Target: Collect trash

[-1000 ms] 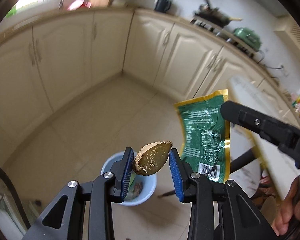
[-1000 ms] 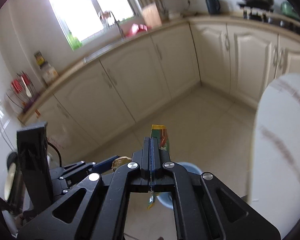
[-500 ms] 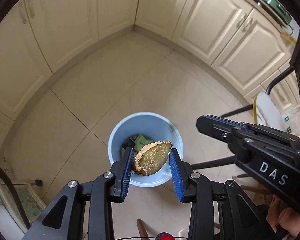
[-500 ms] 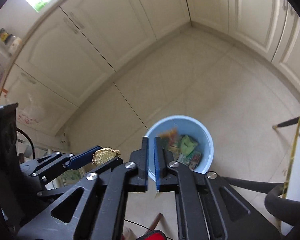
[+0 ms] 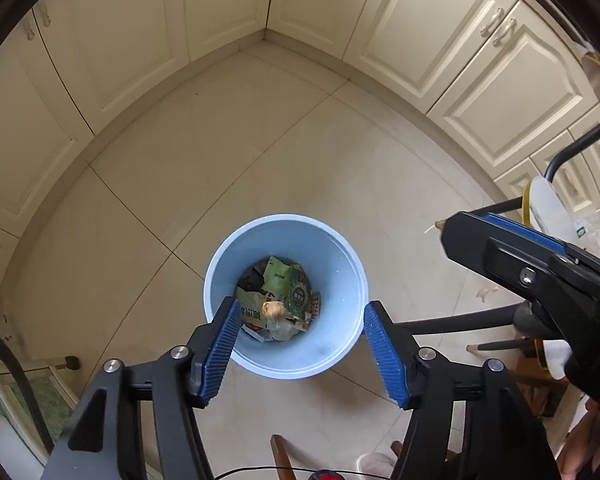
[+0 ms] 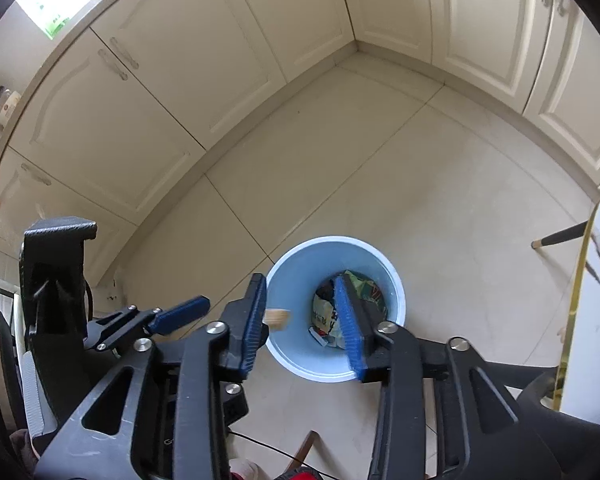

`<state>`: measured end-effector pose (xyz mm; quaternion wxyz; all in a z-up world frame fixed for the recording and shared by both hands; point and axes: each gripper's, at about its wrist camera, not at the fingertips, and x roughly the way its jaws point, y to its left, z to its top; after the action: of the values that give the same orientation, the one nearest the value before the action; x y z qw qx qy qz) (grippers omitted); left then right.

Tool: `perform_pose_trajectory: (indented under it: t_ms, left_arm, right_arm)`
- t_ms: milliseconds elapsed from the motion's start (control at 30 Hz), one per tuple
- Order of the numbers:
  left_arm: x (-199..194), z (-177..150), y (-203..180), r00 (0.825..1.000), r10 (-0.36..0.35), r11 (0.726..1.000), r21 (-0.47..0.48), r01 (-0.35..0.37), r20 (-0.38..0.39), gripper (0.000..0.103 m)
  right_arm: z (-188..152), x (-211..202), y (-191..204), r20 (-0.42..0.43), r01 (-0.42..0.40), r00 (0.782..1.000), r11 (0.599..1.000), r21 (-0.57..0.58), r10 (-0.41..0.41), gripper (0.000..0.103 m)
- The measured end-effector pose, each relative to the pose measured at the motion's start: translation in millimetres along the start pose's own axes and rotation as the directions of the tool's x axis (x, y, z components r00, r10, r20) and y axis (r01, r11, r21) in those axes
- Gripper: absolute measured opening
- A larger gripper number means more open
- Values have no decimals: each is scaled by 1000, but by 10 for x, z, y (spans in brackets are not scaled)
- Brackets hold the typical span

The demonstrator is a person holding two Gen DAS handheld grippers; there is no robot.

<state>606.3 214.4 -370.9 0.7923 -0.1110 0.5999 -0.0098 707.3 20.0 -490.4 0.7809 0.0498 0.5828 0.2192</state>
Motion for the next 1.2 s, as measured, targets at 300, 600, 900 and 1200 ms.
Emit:
perform_pose_trajectory:
  t_ms: [300, 600, 900, 1200]
  left_arm:
    - [-725, -201, 46, 993, 47, 995, -92, -37, 107, 64]
    - [-2162, -706, -178, 889, 151, 985, -138, -100, 432, 75]
    - [-3345, -1527, -1008, 675, 132, 991, -76, -113, 726, 101]
    - [-3796, -2513, -1848, 486, 81, 989, -7, -150, 870, 102]
  right_arm:
    - [10, -604, 288, 89, 15, 996, 999, -45, -11, 61]
    - [-326, -1889, 737, 314, 116, 947, 985, -125, -72, 96]
    - [-949, -3521, 900, 571, 231, 811, 966, -114, -126, 103]
    - [-1766, -4902, 1029, 723, 271, 673, 961, -50, -152, 103]
